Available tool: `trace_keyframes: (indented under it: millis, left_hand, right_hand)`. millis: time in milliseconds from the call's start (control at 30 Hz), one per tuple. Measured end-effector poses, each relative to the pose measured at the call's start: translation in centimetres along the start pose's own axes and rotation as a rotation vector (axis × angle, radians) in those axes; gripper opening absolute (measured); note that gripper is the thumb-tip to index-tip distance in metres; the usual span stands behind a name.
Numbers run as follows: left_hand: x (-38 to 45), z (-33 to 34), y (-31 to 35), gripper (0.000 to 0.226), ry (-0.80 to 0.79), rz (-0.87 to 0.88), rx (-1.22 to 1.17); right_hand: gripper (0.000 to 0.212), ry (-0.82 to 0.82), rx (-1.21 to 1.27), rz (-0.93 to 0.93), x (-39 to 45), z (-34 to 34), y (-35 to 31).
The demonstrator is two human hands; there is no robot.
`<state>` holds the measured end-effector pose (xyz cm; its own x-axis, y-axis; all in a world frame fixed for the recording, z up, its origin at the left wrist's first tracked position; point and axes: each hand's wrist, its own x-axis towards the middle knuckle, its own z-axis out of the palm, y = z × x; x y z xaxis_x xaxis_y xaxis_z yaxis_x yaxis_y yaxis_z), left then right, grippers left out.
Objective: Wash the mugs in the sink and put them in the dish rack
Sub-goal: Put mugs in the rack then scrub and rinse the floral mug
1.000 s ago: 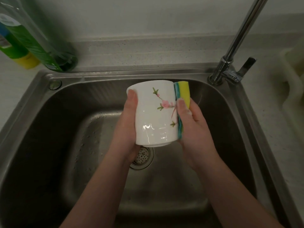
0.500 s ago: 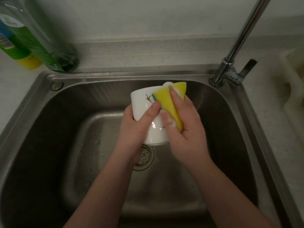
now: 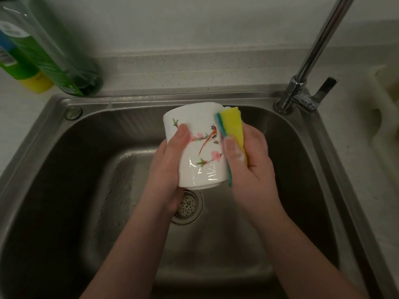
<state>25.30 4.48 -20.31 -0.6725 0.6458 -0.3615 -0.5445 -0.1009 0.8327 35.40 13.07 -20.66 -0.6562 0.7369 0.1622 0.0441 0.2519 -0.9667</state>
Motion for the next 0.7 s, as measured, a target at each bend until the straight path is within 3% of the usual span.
trace_keyframes:
  millis: [167, 367, 500, 633, 700]
  left_hand:
    - [0.1, 0.0, -0.2, 0.063, -0.001, 0.037, 0.071]
    - [-0.1, -0.1, -0.2, 0.077, -0.015, 0.016, 0.09]
    - [-0.1, 0.0, -0.3, 0.083, -0.022, -0.006, 0.073]
    - [-0.1, 0.2, -0.2, 0.086, -0.011, 0.018, 0.098]
    - [0.0, 0.3, -0.2, 0.082, 0.059, 0.094, 0.162]
  right_hand:
    - [0.051, 0.001, -0.152, -0.151, -0.3, 0.4, 0.2]
    - [0.034, -0.006, 0.125, 0.128, 0.7, 0.0, 0.5]
    - [0.018, 0.02, 0.147, 0.143, 0.3, 0.3, 0.2]
    - [0.033, -0.016, 0.31, 0.154, 0.1, 0.0, -0.5]
    - [0.037, -0.003, 0.266, 0.12, 0.1, 0.0, -0.8]
